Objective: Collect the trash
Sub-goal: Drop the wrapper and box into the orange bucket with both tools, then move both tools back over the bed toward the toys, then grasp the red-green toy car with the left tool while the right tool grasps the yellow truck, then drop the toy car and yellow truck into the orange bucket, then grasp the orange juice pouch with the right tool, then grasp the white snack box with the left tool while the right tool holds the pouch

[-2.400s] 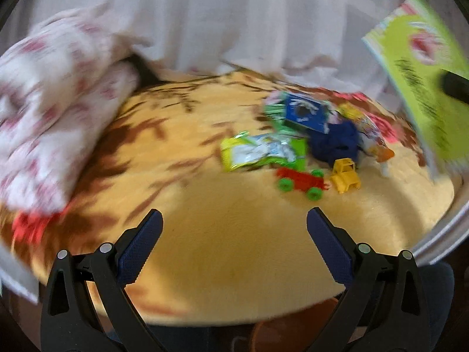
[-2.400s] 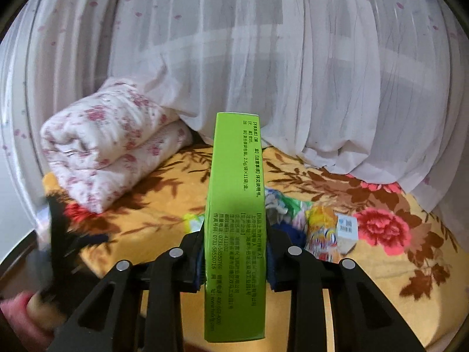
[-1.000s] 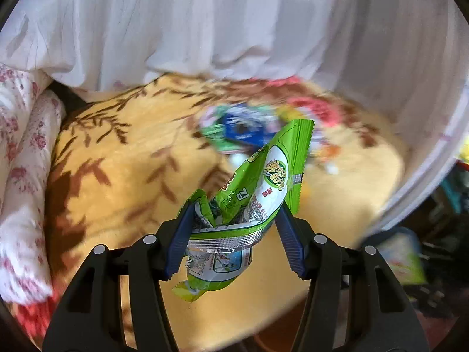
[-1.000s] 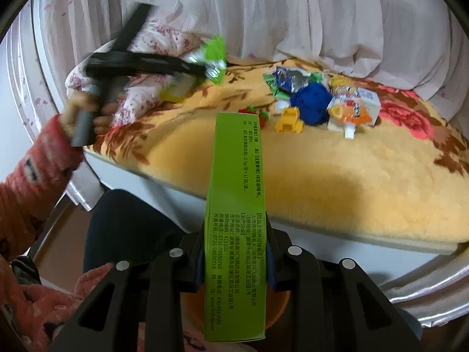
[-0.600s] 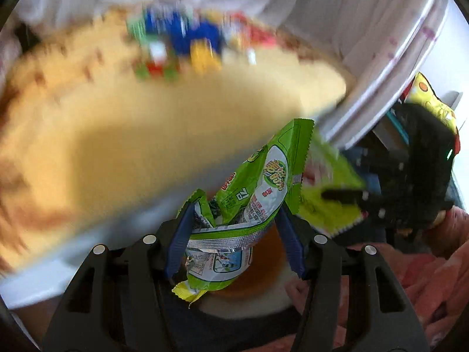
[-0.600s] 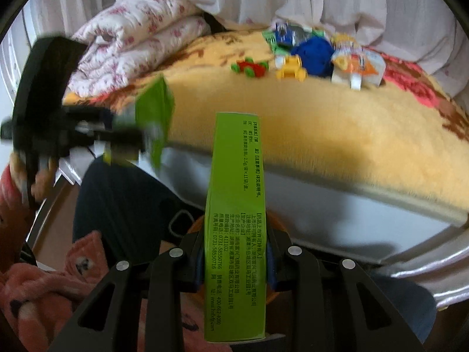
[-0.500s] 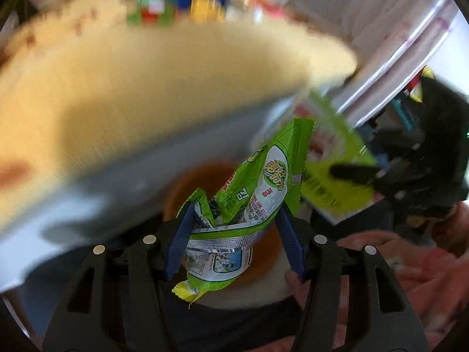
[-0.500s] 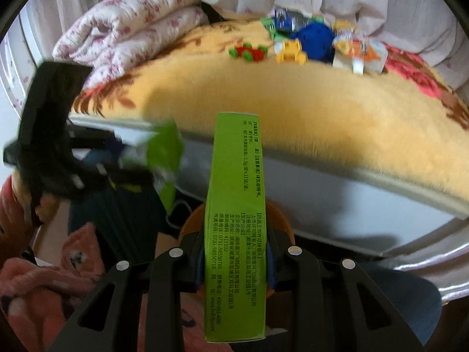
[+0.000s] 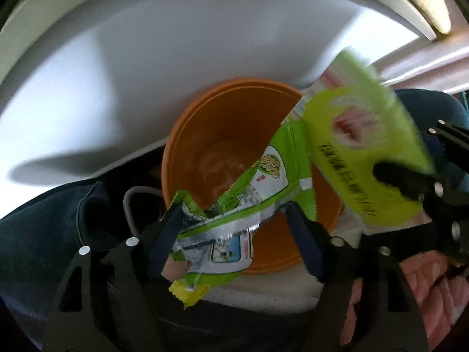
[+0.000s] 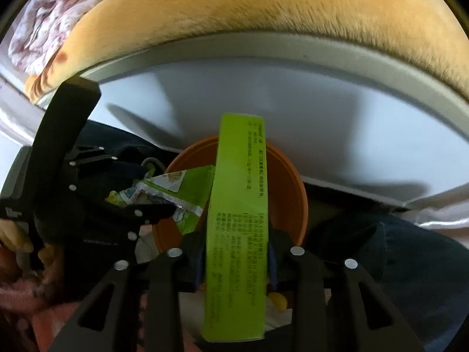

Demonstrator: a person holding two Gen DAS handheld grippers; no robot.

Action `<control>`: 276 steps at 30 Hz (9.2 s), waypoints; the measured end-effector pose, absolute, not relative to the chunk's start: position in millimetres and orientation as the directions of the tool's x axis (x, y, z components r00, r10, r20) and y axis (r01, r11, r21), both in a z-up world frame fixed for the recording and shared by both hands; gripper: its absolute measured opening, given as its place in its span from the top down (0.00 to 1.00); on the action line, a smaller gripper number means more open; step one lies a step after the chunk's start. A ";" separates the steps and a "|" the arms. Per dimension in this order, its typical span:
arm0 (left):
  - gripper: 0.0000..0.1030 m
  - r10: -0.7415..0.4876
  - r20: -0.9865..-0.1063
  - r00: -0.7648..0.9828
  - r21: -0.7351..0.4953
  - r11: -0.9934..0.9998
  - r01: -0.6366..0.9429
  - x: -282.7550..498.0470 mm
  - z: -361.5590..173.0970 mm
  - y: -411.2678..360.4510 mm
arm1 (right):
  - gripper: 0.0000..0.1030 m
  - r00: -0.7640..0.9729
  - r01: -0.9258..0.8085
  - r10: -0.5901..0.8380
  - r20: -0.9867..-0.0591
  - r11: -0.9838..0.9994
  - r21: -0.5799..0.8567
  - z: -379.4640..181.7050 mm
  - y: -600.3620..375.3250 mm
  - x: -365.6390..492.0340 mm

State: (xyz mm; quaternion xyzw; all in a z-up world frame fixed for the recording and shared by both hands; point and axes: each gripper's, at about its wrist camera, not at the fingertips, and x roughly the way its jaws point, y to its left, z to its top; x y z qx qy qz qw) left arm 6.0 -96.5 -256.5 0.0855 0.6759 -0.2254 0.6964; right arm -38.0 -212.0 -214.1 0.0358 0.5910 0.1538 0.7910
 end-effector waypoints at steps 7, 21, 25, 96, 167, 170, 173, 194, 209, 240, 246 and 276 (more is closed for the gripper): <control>0.25 -0.222 -0.975 -0.003 -0.207 0.907 0.366 14.4 -250.3 -87.8 | 0.35 0.304 -0.169 0.279 -0.911 0.957 0.236 -198.6 -219.6 -36.8; 0.25 -0.208 -0.973 0.103 -0.151 0.903 0.402 5.3 -231.2 -79.0 | 0.33 0.396 -0.146 0.276 -0.875 0.960 0.237 -175.7 -236.7 -52.5; 0.25 -0.203 -0.967 0.154 -0.125 0.904 0.409 1.3 -214.2 -74.6 | 0.33 0.428 -0.149 0.278 -0.860 0.960 0.236 -163.4 -238.2 -52.0; 0.32 -0.073 -0.811 0.581 -0.050 0.997 0.055 183.0 -101.2 -115.0 | 0.52 0.784 -0.200 0.289 -0.550 0.955 0.218 -25.4 -261.4 -14.1; 0.23 -0.166 -0.986 -0.019 -0.155 0.864 0.479 -12.1 -263.3 -91.9 | 0.29 0.296 -0.117 0.338 -0.894 0.941 0.317 -208.6 -227.5 -54.9; 0.23 -0.167 -0.986 -0.017 -0.155 0.867 0.473 -11.8 -262.7 -90.8 | 0.29 0.298 -0.112 0.335 -0.894 0.942 0.316 -207.5 -226.7 -54.8; 0.23 -0.167 -0.986 -0.013 -0.154 0.869 0.470 -12.1 -263.2 -91.6 | 0.29 0.297 -0.108 0.334 -0.894 0.942 0.316 -207.7 -226.7 -54.7; 0.23 -0.226 -0.965 0.130 -0.141 0.871 0.470 -10.6 -223.3 -86.2 | 0.29 0.418 -0.105 0.367 -0.831 0.928 0.357 -157.8 -248.6 -47.4; 0.13 -0.330 -0.848 0.414 -0.116 0.879 0.463 -8.0 -126.2 -75.5 | 0.10 0.763 -0.029 0.125 -0.634 0.987 0.160 -36.9 -308.6 104.5; 0.13 -0.392 -0.804 0.447 -0.190 0.882 0.432 21.3 -91.8 -75.9 | 0.59 0.783 -0.082 0.188 -0.593 0.976 0.201 16.2 -308.9 73.4; 0.13 -0.504 -0.718 0.480 -0.333 0.854 0.399 84.8 -60.1 -94.0 | 0.59 0.799 -0.112 0.213 -0.562 0.971 0.209 13.6 -315.7 18.1; 0.48 -0.681 -0.617 0.394 -0.718 0.693 0.073 304.0 -85.1 -115.6 | 0.58 0.772 -0.172 0.307 -0.556 0.944 0.281 -15.5 -328.6 -1.7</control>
